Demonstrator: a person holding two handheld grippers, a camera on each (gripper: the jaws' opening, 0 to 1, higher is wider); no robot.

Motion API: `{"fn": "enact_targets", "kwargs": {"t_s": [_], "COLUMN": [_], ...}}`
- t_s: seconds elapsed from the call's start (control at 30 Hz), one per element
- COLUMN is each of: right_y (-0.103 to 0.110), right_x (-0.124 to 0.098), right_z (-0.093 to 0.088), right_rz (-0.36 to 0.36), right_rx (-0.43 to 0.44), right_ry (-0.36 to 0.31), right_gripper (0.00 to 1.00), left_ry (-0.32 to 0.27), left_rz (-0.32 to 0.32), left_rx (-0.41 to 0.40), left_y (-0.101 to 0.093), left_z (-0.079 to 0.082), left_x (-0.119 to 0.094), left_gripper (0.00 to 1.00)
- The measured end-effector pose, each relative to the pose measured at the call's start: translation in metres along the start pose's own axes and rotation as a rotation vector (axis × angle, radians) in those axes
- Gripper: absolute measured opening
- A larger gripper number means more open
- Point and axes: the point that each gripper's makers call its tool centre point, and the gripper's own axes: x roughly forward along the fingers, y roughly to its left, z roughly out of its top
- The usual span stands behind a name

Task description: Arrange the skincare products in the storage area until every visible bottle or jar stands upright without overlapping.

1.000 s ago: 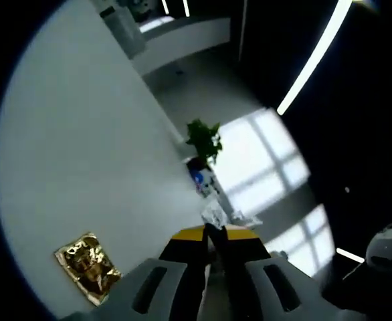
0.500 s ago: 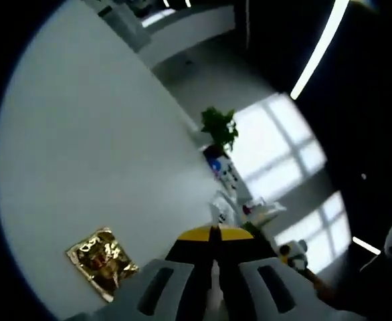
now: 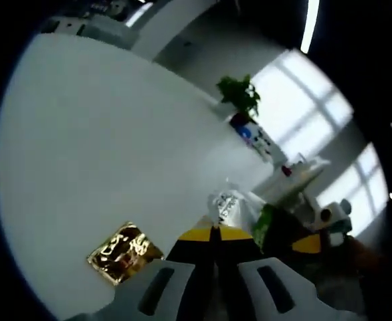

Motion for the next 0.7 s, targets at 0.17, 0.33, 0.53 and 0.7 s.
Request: {"fn": "enact_targets", "kwargs": {"t_s": [0.17,0.33,0.53,0.7], "right_y": [-0.001,-0.013,-0.024,-0.027], "right_x": [0.0,0.001,0.001,0.0], "right_z": [0.002,-0.001,-0.005,-0.006], "right_rz": [0.0,-0.039,-0.083,-0.088], "right_rx": [-0.02,-0.018,-0.029,-0.008], "right_ry": [-0.002,0.016,0.034,0.031], "right_gripper": [0.01,0.01,0.01,0.02], "left_ry": [0.022,0.088,0.142,0.175], "left_rz": [0.035,0.105,0.186,0.247], "left_rx": [0.038,0.17,0.365,0.524], "left_y": [0.0,0.001,0.004,0.005], "left_z": [-0.005,-0.016,-0.023,-0.025], "left_x": [0.008,0.015,0.023,0.027], "left_gripper": [0.0,0.0,0.0,0.0]}}
